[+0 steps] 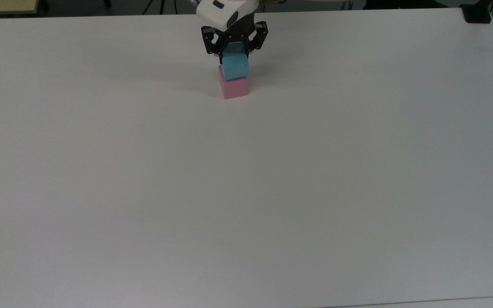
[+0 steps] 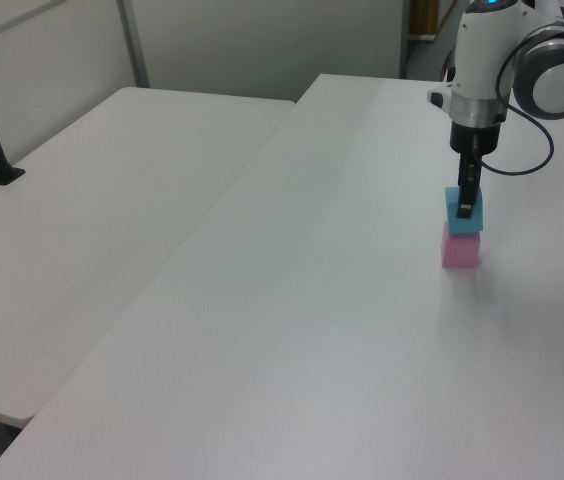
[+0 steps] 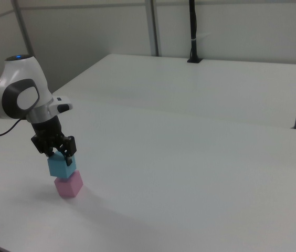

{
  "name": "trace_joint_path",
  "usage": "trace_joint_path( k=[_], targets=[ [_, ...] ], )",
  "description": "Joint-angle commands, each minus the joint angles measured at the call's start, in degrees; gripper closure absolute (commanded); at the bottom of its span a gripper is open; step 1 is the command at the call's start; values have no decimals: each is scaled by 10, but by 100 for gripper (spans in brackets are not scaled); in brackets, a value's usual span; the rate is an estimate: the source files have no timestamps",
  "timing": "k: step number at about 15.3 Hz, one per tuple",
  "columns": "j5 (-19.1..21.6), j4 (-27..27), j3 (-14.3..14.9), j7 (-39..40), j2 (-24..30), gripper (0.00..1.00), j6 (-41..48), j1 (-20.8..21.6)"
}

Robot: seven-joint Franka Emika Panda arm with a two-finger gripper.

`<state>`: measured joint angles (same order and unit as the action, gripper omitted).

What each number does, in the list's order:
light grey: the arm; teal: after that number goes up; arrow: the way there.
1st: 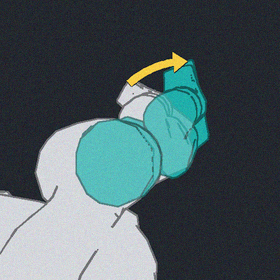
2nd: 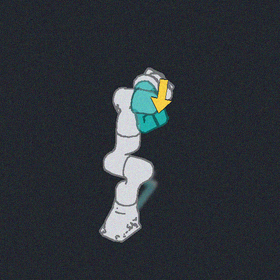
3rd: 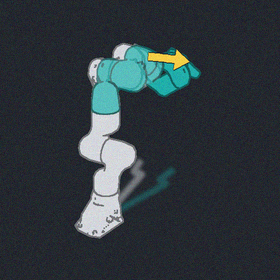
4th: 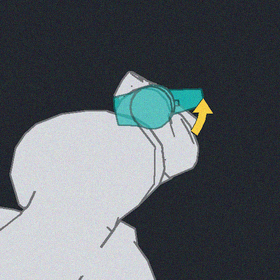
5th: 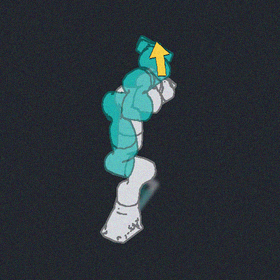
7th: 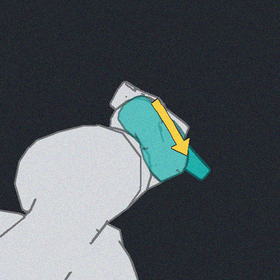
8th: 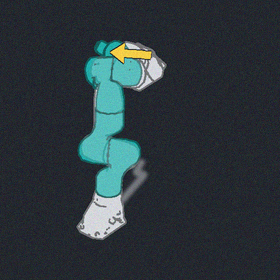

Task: Put blue cube on pink cube
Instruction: 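Open the gripper to release the light-blue cube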

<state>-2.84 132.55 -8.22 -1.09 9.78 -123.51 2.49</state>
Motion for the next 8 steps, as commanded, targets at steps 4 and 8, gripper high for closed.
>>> trace_joint_path(
  k=[4, 8],
  targets=[
    [-19, 8, 2, -8, -1, 8, -15, 3],
    [-19, -1, 2, -9, 1, 0, -3, -1]
  ],
)
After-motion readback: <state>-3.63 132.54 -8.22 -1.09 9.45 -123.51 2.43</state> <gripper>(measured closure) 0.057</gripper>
